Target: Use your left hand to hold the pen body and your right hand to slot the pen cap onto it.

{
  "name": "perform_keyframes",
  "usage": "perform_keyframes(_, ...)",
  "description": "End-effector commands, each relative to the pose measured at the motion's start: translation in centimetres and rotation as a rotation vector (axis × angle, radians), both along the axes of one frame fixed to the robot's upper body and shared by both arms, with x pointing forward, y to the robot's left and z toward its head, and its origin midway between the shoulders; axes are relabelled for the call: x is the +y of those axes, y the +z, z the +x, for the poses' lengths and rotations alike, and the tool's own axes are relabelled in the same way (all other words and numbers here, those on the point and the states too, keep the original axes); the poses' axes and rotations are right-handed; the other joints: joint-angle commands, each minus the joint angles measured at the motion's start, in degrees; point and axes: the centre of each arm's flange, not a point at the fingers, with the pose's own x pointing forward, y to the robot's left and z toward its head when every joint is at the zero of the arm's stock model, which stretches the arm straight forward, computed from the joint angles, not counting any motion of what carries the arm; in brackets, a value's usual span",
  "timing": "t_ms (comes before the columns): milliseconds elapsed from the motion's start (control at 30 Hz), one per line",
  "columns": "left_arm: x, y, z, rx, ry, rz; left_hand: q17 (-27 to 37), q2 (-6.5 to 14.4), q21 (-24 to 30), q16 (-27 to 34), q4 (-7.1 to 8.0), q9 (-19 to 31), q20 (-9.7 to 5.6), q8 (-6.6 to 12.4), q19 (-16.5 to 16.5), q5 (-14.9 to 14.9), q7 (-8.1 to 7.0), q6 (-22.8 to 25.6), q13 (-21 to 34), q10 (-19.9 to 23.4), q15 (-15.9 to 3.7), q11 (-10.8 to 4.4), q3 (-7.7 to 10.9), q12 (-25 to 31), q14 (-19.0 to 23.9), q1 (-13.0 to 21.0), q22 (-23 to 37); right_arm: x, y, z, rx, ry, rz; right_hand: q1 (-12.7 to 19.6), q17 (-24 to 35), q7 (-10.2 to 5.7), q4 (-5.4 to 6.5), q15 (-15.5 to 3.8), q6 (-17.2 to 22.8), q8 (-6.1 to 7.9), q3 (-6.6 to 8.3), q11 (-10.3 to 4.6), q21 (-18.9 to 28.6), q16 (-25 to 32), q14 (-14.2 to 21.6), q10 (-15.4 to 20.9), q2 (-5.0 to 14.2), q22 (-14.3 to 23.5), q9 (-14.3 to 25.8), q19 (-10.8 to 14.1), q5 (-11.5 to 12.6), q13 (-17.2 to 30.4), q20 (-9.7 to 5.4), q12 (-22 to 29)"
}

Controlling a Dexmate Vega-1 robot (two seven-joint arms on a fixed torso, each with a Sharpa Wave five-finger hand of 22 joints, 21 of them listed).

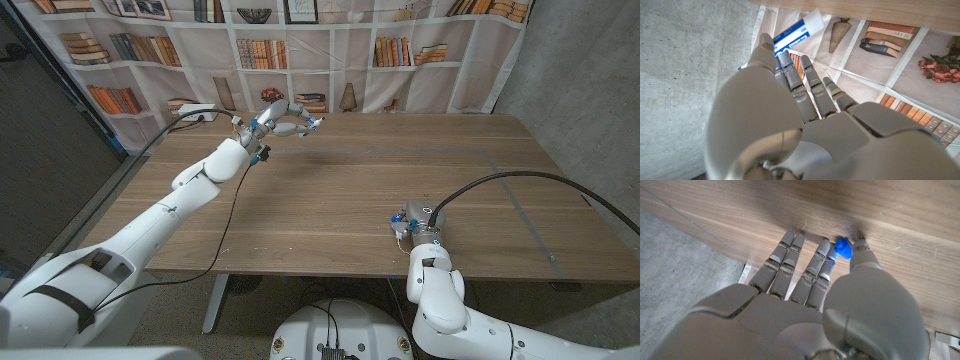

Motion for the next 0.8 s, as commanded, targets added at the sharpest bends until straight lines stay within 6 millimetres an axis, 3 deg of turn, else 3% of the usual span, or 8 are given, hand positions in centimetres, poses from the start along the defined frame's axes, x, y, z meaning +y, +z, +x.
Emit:
perform_keyframes(33, 0.4, -0.1, -0.2, -0.001, 0.008, -0.012, -0.1, 0.0, 0.1, 0.3, 5.1, 0.2, -4.35, 0.3, -0.2, 0.3, 2.79, 3.0, 0.3, 2.1, -6.6, -2.1, 5.43, 0.0, -0.1, -0.3, 0.2, -0.4, -0.3, 0.6, -0.003, -0.021, -0.011, 0.7, 0.1, 0.02, -0.07, -6.68, 1.8, 0.47, 0.72, -0.09, 0.2, -0.1, 1.1, 1.7, 0.98, 0.1, 0.3, 0.2, 0.0, 0.2, -4.48, 0.1)
perform_keyframes(367, 0.6, -0.3, -0.4, 0.002, 0.015, -0.021, -0.1, 0.0, 0.1, 0.4, 5.14, 0.1, -4.21, 0.35, -0.1, 0.3, 2.93, 3.0, 0.4, 2.2, -6.6, -1.97, 5.74, 0.0, 0.0, -0.4, 0.2, -1.0, 0.2, 0.7, -0.022, -0.009, -0.036, 6.5, 0.1, -0.11, -1.19, -7.22, 4.0, 0.26, 4.57, -0.31, 0.5, -0.5, 2.9, 4.6, 6.77, 0.6, 0.5, -0.1, -1.8, 0.3, -5.03, -0.4)
perform_keyframes(533, 0.6, -0.2, -0.5, -0.001, 0.027, -0.022, -0.1, -0.1, 0.2, 0.4, 5.13, 0.2, -4.09, 0.42, -0.1, 0.3, 3.06, 3.0, 0.5, 2.3, -6.63, -1.91, 5.89, 0.0, 0.1, -0.4, 0.2, -1.0, 1.0, 0.4, -0.055, 0.009, -0.051, 7.4, 0.1, 0.0, -1.29, -7.24, 4.7, 0.29, 5.09, -0.27, 0.5, -0.4, 3.6, 5.1, 7.41, 0.7, 0.6, -0.3, -2.5, 0.4, -5.57, -0.4)
perform_keyframes(600, 0.6, -0.1, -0.6, -0.002, 0.032, -0.017, 0.0, 0.0, 0.4, 0.5, 5.04, 0.1, -4.89, 0.47, 0.5, 0.3, 3.17, 3.2, 0.6, 2.6, -6.7, -1.94, 6.19, 0.2, 0.9, -0.3, 0.2, -1.1, 1.4, 0.2, -0.073, 0.013, -0.056, 7.7, 0.2, 0.03, -1.26, -7.36, 4.9, 0.3, 5.22, -0.22, 0.6, -0.2, 4.2, 5.4, 7.67, 0.7, 0.6, -0.2, -2.7, 0.4, -5.73, -0.4)
perform_keyframes(800, 0.6, 0.1, -0.8, -0.012, 0.047, 0.005, -0.1, -0.3, 0.3, 0.5, 4.91, -0.1, -5.18, 0.35, 0.7, 0.3, 3.72, 3.1, 0.6, 2.8, -6.73, -1.67, 6.4, 0.2, 1.5, -0.3, 0.1, -1.4, 2.8, -0.4, -0.123, 0.011, -0.071, 8.5, 0.4, 0.29, -1.31, -7.65, 6.1, 0.6, 5.35, -0.09, 0.9, 0.4, 6.0, 6.6, 7.78, 0.8, 0.7, 0.3, -3.3, 0.5, -6.24, -0.1)
